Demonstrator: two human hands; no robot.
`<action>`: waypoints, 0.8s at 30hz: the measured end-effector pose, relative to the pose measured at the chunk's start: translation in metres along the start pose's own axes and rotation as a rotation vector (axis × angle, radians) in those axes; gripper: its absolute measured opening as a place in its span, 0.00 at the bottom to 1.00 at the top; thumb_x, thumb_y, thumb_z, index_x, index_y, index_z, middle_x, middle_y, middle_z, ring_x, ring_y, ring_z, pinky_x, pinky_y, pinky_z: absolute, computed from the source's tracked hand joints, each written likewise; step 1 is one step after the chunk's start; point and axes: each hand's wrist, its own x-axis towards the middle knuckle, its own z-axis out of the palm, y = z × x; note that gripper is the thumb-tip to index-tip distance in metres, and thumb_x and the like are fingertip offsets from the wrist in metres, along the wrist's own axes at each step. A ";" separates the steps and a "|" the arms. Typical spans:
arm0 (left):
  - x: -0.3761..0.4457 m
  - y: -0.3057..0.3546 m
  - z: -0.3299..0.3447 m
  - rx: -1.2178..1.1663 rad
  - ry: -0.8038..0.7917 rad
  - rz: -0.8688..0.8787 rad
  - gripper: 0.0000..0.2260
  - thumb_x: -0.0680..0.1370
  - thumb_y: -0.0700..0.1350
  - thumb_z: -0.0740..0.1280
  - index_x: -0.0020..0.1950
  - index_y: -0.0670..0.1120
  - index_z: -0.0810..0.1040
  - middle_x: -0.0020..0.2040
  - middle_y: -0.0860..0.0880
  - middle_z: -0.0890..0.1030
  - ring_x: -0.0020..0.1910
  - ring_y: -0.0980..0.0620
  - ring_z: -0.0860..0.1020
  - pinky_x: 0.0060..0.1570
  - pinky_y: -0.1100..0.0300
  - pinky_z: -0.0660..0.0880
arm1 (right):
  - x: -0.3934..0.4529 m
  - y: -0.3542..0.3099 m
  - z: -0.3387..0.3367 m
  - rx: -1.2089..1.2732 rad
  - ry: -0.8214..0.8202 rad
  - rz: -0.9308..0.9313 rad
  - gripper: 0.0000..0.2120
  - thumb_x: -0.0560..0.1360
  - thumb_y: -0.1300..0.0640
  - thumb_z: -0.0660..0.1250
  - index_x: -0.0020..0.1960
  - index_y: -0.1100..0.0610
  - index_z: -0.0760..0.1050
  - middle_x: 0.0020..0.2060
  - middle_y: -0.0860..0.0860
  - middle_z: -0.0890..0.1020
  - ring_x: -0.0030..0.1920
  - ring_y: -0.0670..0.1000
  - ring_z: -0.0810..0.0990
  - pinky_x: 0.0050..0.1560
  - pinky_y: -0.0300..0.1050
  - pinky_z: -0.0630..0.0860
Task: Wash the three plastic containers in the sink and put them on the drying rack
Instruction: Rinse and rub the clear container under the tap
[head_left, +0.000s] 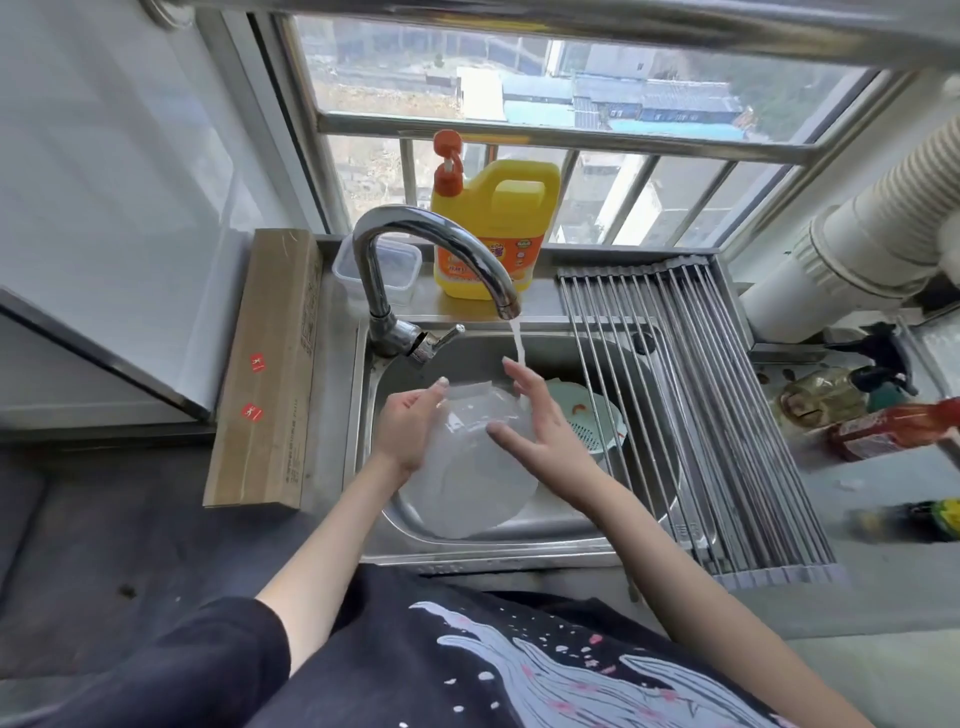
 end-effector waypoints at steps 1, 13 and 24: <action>-0.002 0.001 0.002 -0.023 -0.009 0.007 0.22 0.79 0.47 0.64 0.24 0.47 0.68 0.25 0.48 0.67 0.24 0.53 0.64 0.27 0.61 0.58 | 0.003 -0.005 0.000 -0.011 -0.029 -0.015 0.34 0.72 0.41 0.69 0.72 0.38 0.55 0.69 0.39 0.65 0.69 0.42 0.64 0.65 0.39 0.60; -0.003 -0.002 0.003 0.204 0.058 0.167 0.23 0.79 0.53 0.63 0.26 0.45 0.67 0.25 0.49 0.66 0.26 0.52 0.63 0.30 0.58 0.59 | -0.002 -0.008 -0.005 -0.276 -0.043 -0.069 0.26 0.60 0.40 0.78 0.46 0.51 0.69 0.45 0.49 0.70 0.47 0.48 0.69 0.45 0.36 0.65; 0.005 -0.035 -0.013 0.178 0.058 -0.029 0.15 0.82 0.50 0.56 0.51 0.42 0.78 0.45 0.48 0.78 0.45 0.51 0.75 0.43 0.59 0.69 | -0.019 -0.007 0.002 0.162 0.297 0.317 0.22 0.67 0.42 0.74 0.44 0.57 0.69 0.39 0.46 0.72 0.40 0.47 0.72 0.38 0.40 0.67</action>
